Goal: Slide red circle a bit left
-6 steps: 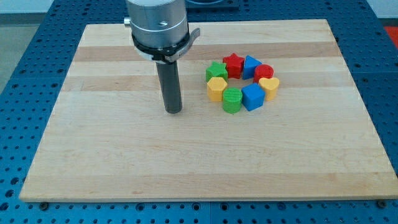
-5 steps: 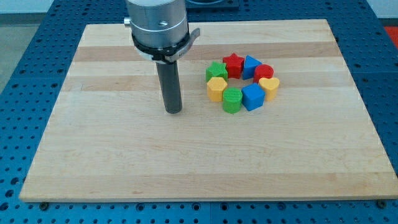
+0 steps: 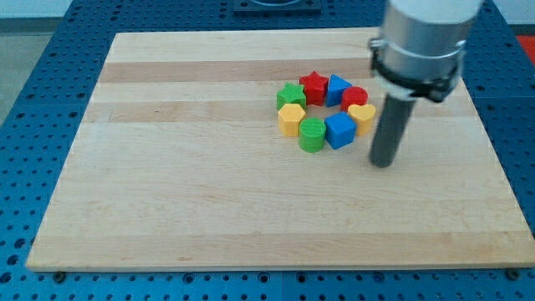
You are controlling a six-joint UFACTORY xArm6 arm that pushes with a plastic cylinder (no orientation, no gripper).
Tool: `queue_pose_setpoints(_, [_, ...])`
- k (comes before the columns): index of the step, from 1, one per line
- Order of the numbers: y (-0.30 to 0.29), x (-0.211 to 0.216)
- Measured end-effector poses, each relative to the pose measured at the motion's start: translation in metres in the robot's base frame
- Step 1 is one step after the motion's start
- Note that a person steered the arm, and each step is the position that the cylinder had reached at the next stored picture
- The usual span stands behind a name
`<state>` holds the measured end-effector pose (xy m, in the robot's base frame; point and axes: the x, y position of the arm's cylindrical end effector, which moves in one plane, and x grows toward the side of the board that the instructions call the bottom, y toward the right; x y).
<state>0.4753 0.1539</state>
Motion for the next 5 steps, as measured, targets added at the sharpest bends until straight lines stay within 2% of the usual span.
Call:
queue_pose_setpoints(2, [0.009,-0.081])
queue_pose_setpoints(3, [-0.019,-0.095])
queue_pose_setpoints(4, [-0.061,-0.095])
queue_pose_setpoints(5, [-0.074,-0.085])
